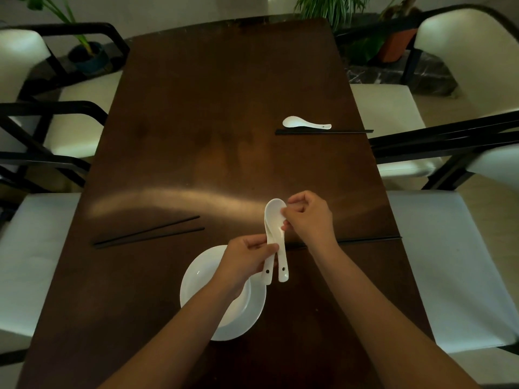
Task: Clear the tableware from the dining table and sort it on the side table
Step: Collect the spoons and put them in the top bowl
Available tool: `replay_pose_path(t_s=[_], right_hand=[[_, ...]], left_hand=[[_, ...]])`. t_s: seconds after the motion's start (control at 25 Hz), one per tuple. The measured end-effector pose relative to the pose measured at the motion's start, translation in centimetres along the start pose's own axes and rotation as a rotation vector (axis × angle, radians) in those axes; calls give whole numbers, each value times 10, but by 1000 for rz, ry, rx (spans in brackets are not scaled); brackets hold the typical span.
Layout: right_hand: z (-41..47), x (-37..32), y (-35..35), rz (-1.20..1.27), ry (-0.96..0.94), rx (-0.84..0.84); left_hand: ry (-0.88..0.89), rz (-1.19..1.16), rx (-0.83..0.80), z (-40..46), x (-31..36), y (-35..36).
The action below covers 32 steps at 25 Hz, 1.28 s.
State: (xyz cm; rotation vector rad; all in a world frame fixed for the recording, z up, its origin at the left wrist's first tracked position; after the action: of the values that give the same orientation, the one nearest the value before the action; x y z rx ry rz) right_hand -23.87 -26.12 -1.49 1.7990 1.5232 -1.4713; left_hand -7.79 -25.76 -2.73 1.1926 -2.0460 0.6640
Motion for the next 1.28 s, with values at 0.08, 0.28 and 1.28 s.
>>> replay_pose_path(t_s=[0.08,0.28,1.28], right_hand=[[8,5,3,0,73,-21],[35,9,12,32,252,-171],[319,-64,-8,-1285,-443,-3]], left_hand=[[-7,31,19,6,-1,1],[-20,43,-22,24,2,3],[-13,-265,9,111,45,-39]])
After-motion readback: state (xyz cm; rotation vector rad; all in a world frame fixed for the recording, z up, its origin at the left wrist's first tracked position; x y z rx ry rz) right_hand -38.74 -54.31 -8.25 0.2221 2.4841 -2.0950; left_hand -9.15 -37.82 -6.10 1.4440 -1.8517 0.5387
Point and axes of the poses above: each hand's wrist, its own z-axis towards the middle knuckle, its own y-axis out of the palm, x = y × z, the point moved 6 cm from there along z, towards the middle knuckle, and after that the axes turned 2 degrees about -x, right-handed, at the moved point
